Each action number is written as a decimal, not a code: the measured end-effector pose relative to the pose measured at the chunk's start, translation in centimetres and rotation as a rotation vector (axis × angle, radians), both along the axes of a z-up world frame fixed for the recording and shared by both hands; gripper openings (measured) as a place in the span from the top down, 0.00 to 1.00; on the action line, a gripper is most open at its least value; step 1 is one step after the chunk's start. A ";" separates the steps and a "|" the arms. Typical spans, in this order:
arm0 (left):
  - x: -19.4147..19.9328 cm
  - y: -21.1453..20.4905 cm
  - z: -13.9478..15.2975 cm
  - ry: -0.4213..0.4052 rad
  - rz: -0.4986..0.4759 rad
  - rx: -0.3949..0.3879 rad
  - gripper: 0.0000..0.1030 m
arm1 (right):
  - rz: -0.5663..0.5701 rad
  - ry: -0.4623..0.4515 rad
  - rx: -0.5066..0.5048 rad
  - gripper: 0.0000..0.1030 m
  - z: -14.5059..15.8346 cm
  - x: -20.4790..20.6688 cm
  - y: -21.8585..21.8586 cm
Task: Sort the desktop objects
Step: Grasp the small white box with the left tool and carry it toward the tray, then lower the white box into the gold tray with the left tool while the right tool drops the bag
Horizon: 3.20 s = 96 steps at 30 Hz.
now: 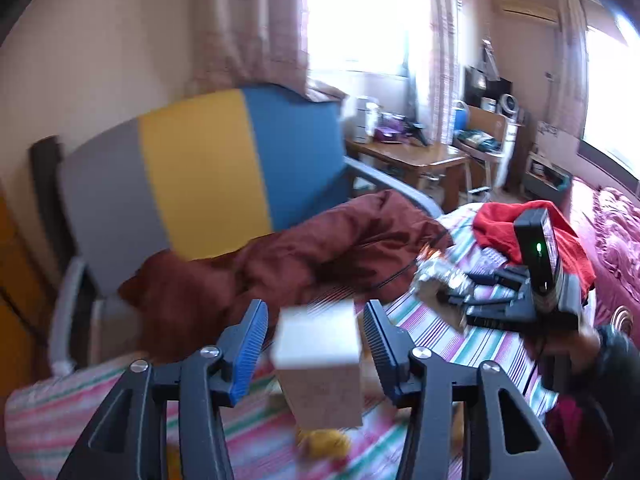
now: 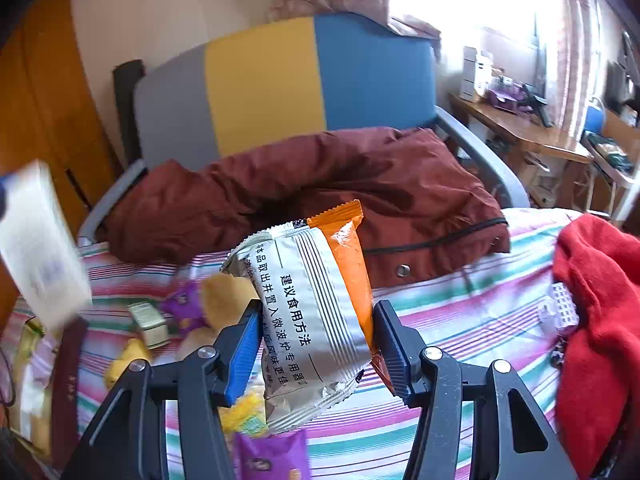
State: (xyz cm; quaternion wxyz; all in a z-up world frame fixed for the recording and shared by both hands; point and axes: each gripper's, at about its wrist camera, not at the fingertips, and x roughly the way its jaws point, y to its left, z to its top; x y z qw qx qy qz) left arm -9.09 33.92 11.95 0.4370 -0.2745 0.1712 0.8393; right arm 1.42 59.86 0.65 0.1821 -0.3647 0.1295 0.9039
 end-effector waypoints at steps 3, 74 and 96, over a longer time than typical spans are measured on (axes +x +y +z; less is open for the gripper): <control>0.6 -5.4 -0.2 0.004 0.070 -0.011 0.57 | 0.030 -0.005 0.003 0.45 0.1 -0.3 -1.3; -0.4 -33.0 -12.4 -0.498 0.388 0.137 0.51 | 0.453 0.003 -0.218 0.32 2.7 -12.0 -31.7; -6.1 -25.2 -18.9 -0.590 0.569 -0.008 0.40 | 0.467 -0.136 -0.029 0.24 0.2 -2.4 -32.1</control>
